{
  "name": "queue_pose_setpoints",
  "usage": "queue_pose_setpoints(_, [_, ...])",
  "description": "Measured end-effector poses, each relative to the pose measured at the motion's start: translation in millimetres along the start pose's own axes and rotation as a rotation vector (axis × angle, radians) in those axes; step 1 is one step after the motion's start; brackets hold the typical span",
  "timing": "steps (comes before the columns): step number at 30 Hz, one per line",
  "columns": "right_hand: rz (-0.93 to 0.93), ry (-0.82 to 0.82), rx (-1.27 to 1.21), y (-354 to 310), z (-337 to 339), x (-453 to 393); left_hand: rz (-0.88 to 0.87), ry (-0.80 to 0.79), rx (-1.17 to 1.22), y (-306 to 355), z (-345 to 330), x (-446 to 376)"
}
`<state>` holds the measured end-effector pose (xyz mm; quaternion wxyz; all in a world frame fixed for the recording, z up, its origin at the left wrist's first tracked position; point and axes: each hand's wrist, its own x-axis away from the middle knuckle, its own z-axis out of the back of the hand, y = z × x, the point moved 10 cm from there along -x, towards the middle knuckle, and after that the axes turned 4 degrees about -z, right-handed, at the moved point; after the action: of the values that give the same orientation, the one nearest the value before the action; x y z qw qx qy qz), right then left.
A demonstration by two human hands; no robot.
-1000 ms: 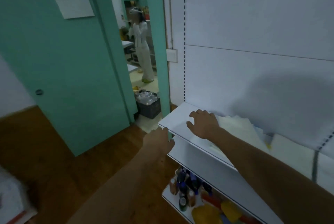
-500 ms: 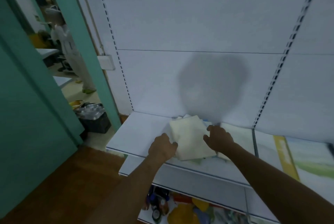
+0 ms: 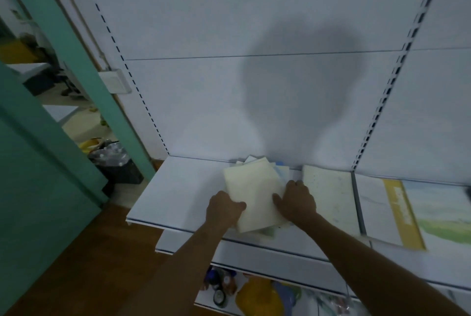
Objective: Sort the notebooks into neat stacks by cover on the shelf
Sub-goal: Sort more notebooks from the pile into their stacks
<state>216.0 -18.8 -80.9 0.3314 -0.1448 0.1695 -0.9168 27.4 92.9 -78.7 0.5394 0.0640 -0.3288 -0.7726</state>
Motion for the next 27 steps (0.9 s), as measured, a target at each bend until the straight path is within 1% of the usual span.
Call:
queue_pose_setpoints(3, [0.038, -0.013, -0.026, -18, -7, 4, 0.08, 0.037, 0.09, -10, 6, -8])
queue_pose_setpoints(6, [0.106, -0.053, -0.022, -43, -24, 14, 0.138, 0.07, 0.108, -23, 15, -14])
queue_pose_setpoints(10, [0.067, -0.043, -0.055, -52, -27, 16, 0.137, 0.056, 0.117, -31, 25, -27])
queue_pose_setpoints(16, [-0.013, -0.027, -0.1, -46, -25, 12, 0.048, 0.086, 0.046, -20, 33, -29])
queue_pose_setpoints(19, [-0.077, -0.05, -0.212, -38, -29, 11, 0.012, 0.034, 0.064, -17, 30, -31])
queue_pose_setpoints(21, [-0.116, -0.075, -0.272, -32, -30, 11, -0.04, 0.003, 0.119, -11, 27, -30])
queue_pose_setpoints(23, [-0.135, -0.07, -0.325, -27, -27, 11, -0.083, -0.012, 0.242, -2, 24, -27])
queue_pose_setpoints(25, [-0.164, -0.052, -0.411, -21, -20, 12, -0.145, -0.007, 0.297, 11, 26, -22])
queue_pose_setpoints(27, [-0.224, -0.074, -0.518, -13, -18, 13, -0.202, 0.009, 0.335, 23, 29, -16])
